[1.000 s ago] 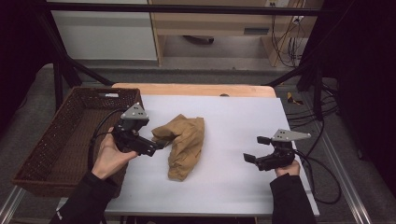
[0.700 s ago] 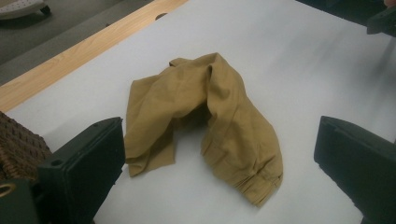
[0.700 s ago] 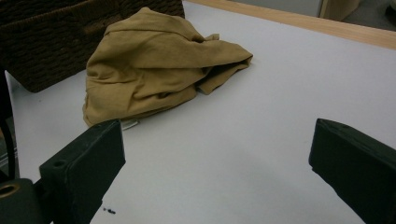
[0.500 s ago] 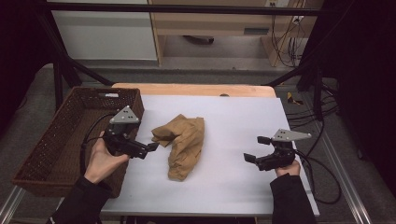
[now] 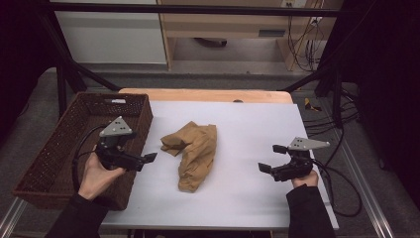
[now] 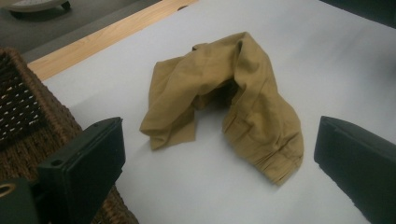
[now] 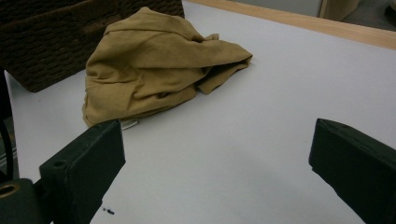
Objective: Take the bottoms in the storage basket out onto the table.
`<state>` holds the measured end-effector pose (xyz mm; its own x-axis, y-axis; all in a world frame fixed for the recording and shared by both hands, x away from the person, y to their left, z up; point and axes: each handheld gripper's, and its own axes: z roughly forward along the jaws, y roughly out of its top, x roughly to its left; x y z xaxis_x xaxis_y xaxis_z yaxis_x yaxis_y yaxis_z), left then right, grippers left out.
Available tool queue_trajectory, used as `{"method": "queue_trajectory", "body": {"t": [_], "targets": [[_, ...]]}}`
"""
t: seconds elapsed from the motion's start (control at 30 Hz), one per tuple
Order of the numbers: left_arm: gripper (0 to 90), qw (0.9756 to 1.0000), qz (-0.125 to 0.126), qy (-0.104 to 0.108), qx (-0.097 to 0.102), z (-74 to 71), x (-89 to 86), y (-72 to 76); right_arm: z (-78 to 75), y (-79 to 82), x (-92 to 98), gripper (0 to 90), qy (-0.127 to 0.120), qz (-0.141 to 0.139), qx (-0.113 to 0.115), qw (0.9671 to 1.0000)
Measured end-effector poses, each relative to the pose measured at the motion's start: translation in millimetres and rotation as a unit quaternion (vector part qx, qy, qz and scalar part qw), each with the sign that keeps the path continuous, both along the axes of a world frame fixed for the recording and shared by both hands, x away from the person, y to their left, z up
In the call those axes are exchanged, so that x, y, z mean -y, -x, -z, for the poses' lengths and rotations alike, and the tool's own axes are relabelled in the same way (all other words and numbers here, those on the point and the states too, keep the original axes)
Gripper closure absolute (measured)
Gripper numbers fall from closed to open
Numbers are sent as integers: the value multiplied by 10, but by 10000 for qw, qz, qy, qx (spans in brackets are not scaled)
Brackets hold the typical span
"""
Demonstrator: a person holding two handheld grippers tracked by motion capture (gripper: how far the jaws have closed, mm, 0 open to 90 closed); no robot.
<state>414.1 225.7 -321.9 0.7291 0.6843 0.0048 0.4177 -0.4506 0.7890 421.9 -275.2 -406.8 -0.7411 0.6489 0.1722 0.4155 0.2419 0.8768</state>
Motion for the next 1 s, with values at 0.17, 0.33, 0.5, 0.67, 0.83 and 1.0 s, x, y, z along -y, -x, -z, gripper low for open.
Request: {"method": "queue_trajectory", "body": {"t": [0.17, 0.33, 0.5, 0.67, 0.83, 1.0], "targets": [[18, 9999, -111, 62, -35, 78, -118, 4, 3, 0, -1, 42, -7, 11, -16, 10000], [18, 9997, -197, 142, -40, 144, -226, 10, 8, -4, -1, 42, 3, 2, -2, 10000], [18, 9994, -301, 144, -56, 227, -296, 17, 8, -3, -1, 41, -2, 4, -8, 10000], [18, 9992, -358, 177, -35, 261, -340, 22, 11, -4, 0, 42, 5, 2, -7, 10000], [18, 9991, -367, 206, -26, 304, -370, 25, 11, -4, 3, 41, 15, 0, 0, 10000], [18, 9990, -390, 222, -22, 332, -400, 24, 16, -5, 0, 42, 14, 10, -25, 10000]]}}
